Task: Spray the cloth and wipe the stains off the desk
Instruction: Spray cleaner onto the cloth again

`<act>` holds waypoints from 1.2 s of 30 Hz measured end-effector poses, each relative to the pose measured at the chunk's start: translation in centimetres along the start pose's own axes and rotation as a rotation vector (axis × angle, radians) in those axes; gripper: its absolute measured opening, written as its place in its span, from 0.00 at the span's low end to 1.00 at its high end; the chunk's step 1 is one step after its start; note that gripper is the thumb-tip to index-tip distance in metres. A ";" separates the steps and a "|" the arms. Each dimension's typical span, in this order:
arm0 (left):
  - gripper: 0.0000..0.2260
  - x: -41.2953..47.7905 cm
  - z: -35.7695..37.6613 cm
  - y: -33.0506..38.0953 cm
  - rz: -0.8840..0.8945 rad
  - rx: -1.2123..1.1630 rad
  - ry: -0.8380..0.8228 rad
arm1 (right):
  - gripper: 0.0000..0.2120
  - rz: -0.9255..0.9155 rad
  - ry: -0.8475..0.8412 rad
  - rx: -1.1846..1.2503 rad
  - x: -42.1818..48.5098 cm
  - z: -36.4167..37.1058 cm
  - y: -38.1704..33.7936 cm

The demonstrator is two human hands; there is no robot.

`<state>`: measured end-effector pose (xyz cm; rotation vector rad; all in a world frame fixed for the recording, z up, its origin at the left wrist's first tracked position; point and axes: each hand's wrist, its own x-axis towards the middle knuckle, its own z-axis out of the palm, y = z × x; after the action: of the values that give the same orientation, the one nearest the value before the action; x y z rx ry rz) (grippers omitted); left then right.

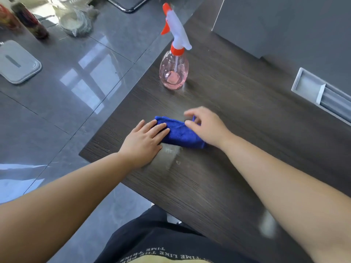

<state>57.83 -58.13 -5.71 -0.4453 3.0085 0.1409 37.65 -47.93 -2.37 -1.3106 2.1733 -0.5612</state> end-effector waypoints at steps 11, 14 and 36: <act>0.16 2.8 -1.7 -0.4 0.012 -0.102 0.022 | 0.23 0.056 0.224 0.531 12.6 -2.8 -5.0; 0.19 3.1 -1.3 -0.8 -0.041 -0.109 0.044 | 0.11 0.011 0.332 0.392 11.3 -3.2 -4.4; 0.26 1.0 -0.6 2.3 -0.300 -0.201 -0.128 | 0.29 -0.051 -0.118 0.423 -0.4 -9.8 -1.1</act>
<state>56.19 -56.24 -5.05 -0.8639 2.7730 0.4306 32.33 -47.32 5.87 -1.1365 1.8031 -0.8832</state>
